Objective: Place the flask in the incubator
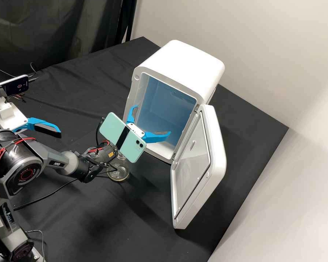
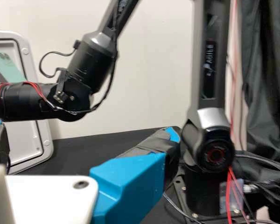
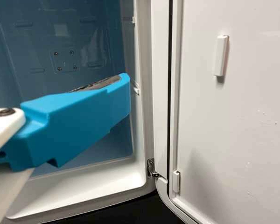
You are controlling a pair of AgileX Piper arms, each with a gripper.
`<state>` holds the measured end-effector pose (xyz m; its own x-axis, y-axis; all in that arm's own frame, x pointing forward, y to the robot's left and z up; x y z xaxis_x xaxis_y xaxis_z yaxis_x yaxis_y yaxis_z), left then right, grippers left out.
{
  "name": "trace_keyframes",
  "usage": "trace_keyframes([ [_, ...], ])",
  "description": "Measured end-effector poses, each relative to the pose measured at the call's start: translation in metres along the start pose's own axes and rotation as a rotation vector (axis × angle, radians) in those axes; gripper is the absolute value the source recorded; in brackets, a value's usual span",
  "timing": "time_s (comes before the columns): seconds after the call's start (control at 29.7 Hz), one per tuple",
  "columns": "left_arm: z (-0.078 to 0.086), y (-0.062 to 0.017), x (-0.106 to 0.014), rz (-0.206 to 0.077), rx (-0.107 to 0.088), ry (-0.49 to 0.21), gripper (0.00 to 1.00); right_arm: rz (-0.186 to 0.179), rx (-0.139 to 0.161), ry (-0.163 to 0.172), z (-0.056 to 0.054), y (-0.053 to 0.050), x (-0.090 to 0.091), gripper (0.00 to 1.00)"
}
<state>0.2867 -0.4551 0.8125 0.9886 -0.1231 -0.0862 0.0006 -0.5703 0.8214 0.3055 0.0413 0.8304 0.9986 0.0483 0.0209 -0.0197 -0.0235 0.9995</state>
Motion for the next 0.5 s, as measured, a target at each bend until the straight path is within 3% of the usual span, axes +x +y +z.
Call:
trace_keyframes([
  [0.07,0.001,-0.0068,-0.005,-0.010,0.002,-0.017,1.00,0.000,0.000,0.000,0.000,0.000,0.000,1.00],
  [0.3,-0.002,-0.0271,-0.022,-0.099,-0.007,-0.001,1.00,0.000,0.000,0.000,0.000,0.000,0.000,1.00],
  [0.37,-0.005,-0.0278,-0.026,-0.107,-0.008,0.014,1.00,0.000,0.000,0.000,0.000,0.000,0.000,1.00],
  [0.5,-0.010,-0.0228,-0.037,-0.093,-0.015,0.043,1.00,0.000,0.000,0.000,0.000,0.000,0.000,1.00],
])
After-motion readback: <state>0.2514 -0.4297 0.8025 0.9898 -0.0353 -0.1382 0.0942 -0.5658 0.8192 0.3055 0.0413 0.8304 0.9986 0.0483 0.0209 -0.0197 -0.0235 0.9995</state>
